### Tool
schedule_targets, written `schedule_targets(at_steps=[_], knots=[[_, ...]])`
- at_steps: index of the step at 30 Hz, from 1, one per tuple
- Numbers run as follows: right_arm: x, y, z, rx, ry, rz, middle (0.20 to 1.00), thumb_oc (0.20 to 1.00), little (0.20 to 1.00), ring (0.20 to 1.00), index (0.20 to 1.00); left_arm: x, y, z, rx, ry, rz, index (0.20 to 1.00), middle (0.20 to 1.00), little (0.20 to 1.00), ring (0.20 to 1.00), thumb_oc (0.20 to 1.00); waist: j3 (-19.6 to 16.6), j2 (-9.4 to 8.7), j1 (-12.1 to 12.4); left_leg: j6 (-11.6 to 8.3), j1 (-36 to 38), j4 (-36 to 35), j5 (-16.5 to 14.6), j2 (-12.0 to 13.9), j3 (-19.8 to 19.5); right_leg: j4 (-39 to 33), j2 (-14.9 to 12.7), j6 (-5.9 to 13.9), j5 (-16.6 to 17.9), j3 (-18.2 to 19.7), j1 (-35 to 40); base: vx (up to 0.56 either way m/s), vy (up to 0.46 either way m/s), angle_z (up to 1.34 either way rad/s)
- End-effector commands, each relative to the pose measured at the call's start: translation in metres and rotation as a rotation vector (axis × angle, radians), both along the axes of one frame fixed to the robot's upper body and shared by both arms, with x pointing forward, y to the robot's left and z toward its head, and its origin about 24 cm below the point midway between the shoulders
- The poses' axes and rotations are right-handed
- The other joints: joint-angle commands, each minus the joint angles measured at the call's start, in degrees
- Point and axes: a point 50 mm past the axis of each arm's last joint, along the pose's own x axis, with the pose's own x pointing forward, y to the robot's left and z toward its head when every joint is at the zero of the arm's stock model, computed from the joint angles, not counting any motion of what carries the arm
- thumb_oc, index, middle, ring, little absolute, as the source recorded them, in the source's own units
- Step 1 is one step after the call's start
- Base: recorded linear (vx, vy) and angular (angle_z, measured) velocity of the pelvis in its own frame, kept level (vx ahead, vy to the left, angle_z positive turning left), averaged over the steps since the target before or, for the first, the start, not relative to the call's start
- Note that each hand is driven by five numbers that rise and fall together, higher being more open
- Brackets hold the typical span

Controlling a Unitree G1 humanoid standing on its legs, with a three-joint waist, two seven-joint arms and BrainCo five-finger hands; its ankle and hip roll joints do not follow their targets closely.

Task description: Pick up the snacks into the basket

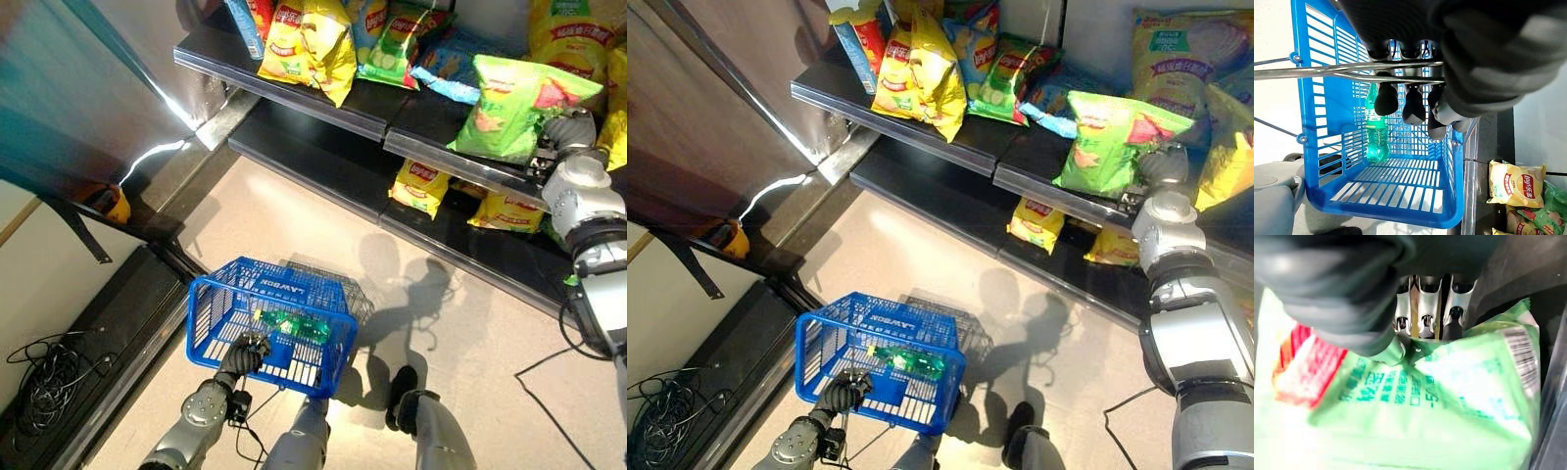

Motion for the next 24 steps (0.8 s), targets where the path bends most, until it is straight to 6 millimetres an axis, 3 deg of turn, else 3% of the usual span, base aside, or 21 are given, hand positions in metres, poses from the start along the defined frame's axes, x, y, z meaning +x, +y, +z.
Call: schedule_targets(at_steps=[1, 7, 8, 9, 10, 17, 20, 24], knots=[[-0.015, -0.014, 0.033, -0.035, -0.110, -0.039, 0.200, 0.200, 0.200, 0.200, 0.200, -0.010, 0.014, 0.008, 0.044, -0.040, -0.035, 0.200, 0.200, 0.200, 0.200, 0.200, -2.0, -0.17, 0.5, -0.96, 1.7, -8.7, 4.1, 3.1, -1.6, 3.2, -0.8, 7.61, -11.1, 0.4, 6.9, 0.00, 0.000, 0.00], [-0.017, -0.011, 0.031, 0.033, -0.182, -0.002, 0.200, 0.200, 0.200, 0.200, 0.200, -0.008, 0.015, 0.008, 0.053, -0.038, -0.034, 0.200, 0.200, 0.200, 0.200, 0.200, -1.7, -0.78, -0.5, -0.58, 1.7, -7.2, 3.3, 3.0, -0.9, 2.6, -0.5, 7.60, -10.5, 1.2, 7.5, -0.04, 0.052, 0.02], [-0.017, -0.007, 0.030, 0.048, -0.216, 0.032, 0.200, 0.200, 0.200, 0.200, 0.200, -0.007, 0.018, 0.008, 0.063, -0.035, -0.027, 0.200, 0.200, 0.200, 0.200, 0.200, -1.3, -0.79, -0.7, -0.48, 0.7, -5.7, 4.0, 3.2, -0.6, 1.3, 0.0, 7.83, -7.7, 1.4, 7.1, -0.03, 0.051, -0.01], [-0.017, -0.007, 0.030, 0.047, -0.215, 0.032, 0.200, 0.200, 0.200, 0.200, 0.200, -0.007, 0.017, 0.008, 0.063, -0.034, -0.027, 0.200, 0.200, 0.200, 0.200, 0.200, -1.8, -1.26, -0.9, -0.38, 1.3, -6.1, 2.9, 3.3, -0.1, 1.2, 0.1, 7.80, -9.2, 1.7, 7.7, -0.15, 0.158, -0.04], [-0.017, -0.001, 0.029, 0.072, -0.261, 0.075, 0.200, 0.200, 0.200, 0.200, 0.200, -0.006, 0.019, 0.008, 0.067, -0.034, -0.023, 0.200, 0.200, 0.200, 0.200, 0.200, -1.5, -1.23, -1.3, -0.42, 0.3, -4.8, 3.6, 3.6, 0.3, -0.8, 0.7, 8.05, -6.2, 2.0, 7.4, -0.02, 0.050, -0.05], [-0.027, 0.026, 0.013, 0.077, -0.384, 0.238, 0.200, 0.200, 0.200, 0.200, 0.200, -0.007, 0.027, 0.004, 0.095, -0.012, 0.010, 0.200, 0.200, 0.200, 0.200, 0.200, -1.7, -3.45, -3.9, 0.15, 0.0, -2.8, 2.1, 4.5, 3.9, -7.0, 2.9, 9.01, -1.6, 5.0, 8.5, -0.03, 0.111, -0.28], [-0.041, 0.038, -0.010, 0.069, -0.416, 0.343, 0.200, 0.200, 0.200, 0.200, 0.200, -0.008, 0.034, 0.002, 0.106, -0.007, 0.048, 0.200, 0.200, 0.200, 0.200, 0.200, -2.1, -4.96, -6.3, 1.05, 0.2, -1.9, 1.0, 4.9, 6.7, -11.7, 4.3, 10.02, 2.3, 7.8, 8.7, -0.02, 0.128, -0.53], [-0.059, 0.041, -0.038, 0.060, -0.399, 0.401, 0.200, 0.200, 0.200, 0.200, 0.200, -0.010, 0.041, 0.003, 0.123, -0.010, 0.074, 0.200, 0.200, 0.200, 0.200, 0.200, -2.6, -6.12, -7.5, 1.78, 0.4, -0.9, -0.1, 5.1, 8.9, -15.0, 5.2, 10.62, 4.2, 9.8, 9.5, 0.00, 0.084, -0.57]])
